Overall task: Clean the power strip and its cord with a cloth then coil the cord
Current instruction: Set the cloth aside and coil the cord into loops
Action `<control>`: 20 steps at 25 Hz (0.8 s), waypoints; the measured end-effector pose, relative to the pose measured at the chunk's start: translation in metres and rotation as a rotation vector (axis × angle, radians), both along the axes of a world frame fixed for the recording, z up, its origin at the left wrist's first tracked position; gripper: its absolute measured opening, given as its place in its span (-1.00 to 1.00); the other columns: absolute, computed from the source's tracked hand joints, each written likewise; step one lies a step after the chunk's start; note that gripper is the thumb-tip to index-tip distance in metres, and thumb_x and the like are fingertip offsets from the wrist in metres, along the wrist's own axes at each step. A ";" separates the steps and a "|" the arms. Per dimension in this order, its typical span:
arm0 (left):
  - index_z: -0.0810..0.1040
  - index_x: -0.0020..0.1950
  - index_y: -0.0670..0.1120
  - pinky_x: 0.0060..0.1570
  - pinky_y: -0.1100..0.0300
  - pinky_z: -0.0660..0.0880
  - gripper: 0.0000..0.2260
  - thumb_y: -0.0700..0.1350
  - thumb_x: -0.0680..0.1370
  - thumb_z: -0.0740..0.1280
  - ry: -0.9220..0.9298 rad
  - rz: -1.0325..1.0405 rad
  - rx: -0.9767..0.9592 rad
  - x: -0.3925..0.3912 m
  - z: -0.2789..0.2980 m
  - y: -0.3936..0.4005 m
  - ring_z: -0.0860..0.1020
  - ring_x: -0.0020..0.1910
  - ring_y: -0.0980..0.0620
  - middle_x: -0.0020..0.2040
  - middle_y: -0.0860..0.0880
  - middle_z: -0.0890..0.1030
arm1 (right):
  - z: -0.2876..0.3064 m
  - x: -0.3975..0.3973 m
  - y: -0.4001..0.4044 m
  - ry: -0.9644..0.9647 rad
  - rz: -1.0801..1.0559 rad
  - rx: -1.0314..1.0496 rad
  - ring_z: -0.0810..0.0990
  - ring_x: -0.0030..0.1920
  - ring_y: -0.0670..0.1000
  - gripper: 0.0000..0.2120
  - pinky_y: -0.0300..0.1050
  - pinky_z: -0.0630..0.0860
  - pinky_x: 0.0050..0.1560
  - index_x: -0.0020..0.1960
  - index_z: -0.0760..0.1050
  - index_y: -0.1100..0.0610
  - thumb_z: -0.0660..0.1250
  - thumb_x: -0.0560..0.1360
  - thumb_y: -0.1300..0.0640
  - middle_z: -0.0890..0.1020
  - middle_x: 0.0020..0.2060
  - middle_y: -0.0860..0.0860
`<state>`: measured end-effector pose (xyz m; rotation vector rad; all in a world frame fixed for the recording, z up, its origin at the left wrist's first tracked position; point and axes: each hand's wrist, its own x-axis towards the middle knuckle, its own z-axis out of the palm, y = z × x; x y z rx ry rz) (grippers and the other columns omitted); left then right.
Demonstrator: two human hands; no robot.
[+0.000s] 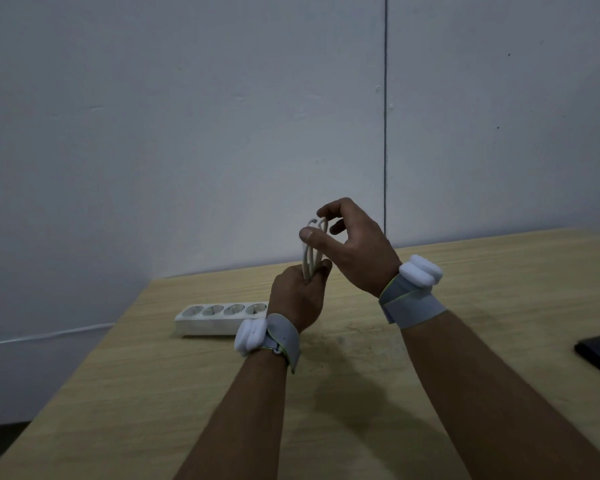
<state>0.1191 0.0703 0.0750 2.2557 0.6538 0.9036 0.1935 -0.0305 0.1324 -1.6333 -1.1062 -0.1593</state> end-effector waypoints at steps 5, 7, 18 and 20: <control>0.56 -0.21 -0.26 -0.25 -0.03 0.50 -0.74 -0.16 0.59 0.21 0.060 -0.045 -0.020 0.002 -0.001 -0.003 0.57 -0.22 -0.30 -0.26 -0.28 0.59 | -0.019 -0.010 0.021 0.444 0.195 0.073 0.66 -0.02 0.05 -0.35 0.10 0.60 0.03 0.10 0.49 0.03 0.55 0.10 -0.20 0.67 -0.05 0.05; 0.48 -0.31 -0.19 -0.30 0.05 0.43 -0.74 -0.16 0.57 0.23 0.073 -0.026 -0.029 0.006 -0.003 -0.007 0.55 -0.23 -0.30 -0.29 -0.27 0.57 | -0.021 -0.012 0.027 0.530 0.173 0.181 0.67 -0.11 0.15 -0.48 0.16 0.62 -0.05 0.04 0.52 0.09 0.53 0.15 -0.07 0.67 -0.14 0.12; 0.39 -0.40 -0.04 -0.43 0.19 0.22 -0.69 -0.10 0.55 0.27 0.213 -0.098 -0.053 0.015 -0.020 -0.019 0.38 -0.44 0.01 -0.43 -0.05 0.45 | -0.033 0.002 0.027 0.384 0.020 0.267 0.41 -0.43 0.06 -0.61 -0.01 0.45 -0.33 -0.37 0.33 0.13 0.56 0.29 0.06 0.39 -0.51 0.04; 0.42 -0.41 -0.06 -0.48 0.23 0.24 -0.70 -0.07 0.52 0.33 0.168 -0.115 -0.157 0.016 -0.023 -0.022 0.39 -0.49 0.03 -0.48 -0.01 0.44 | -0.033 0.008 0.026 0.400 0.021 0.279 0.39 -0.43 0.05 -0.62 0.00 0.43 -0.35 -0.40 0.32 0.10 0.54 0.31 0.11 0.37 -0.51 0.05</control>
